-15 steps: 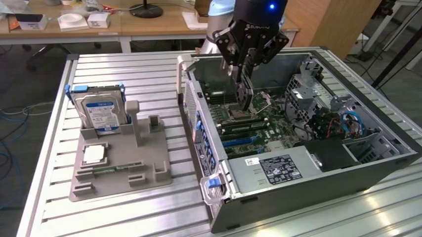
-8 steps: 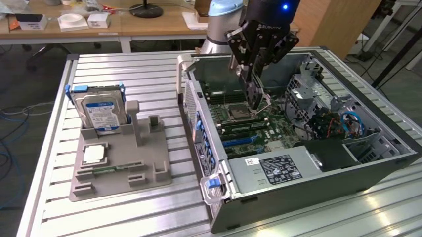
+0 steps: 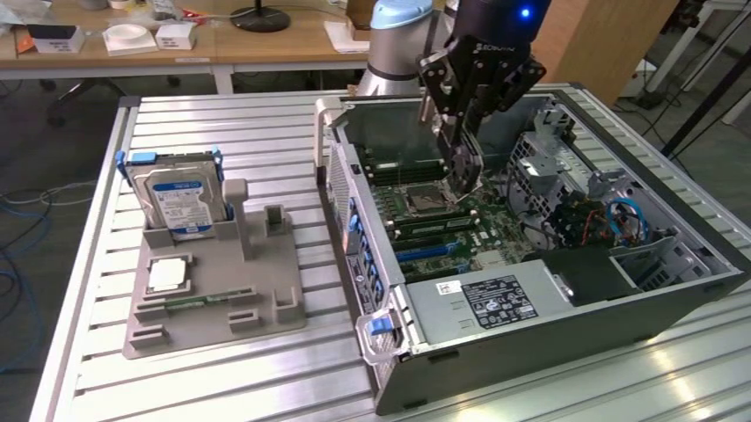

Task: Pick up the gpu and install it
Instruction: 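Pick up the gpu and move the gpu toward the slot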

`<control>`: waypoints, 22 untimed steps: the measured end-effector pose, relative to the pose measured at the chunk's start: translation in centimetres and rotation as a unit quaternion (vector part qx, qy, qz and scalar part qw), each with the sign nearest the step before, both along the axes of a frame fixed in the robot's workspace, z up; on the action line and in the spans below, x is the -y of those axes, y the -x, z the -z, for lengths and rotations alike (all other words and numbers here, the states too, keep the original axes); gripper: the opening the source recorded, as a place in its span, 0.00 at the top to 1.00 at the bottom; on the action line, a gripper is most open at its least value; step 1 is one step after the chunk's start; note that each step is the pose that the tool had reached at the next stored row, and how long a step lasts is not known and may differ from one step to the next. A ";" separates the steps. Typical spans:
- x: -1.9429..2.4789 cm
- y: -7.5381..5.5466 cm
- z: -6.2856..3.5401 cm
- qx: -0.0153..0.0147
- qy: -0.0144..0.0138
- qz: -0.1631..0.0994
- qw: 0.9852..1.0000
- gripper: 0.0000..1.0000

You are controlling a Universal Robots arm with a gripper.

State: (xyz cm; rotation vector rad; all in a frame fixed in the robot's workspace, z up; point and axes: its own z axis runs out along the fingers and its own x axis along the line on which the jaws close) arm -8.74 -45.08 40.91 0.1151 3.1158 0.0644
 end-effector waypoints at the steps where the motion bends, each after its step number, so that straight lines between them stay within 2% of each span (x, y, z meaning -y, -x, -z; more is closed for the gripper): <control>1: 0.00 -0.2 0.00 0.000 0.000 0.000 1.000 0.74; 16: 0.00 -3.7 0.00 0.000 0.000 0.000 1.000 0.74; 22: 0.00 -3.9 0.00 0.000 0.000 0.000 1.000 0.74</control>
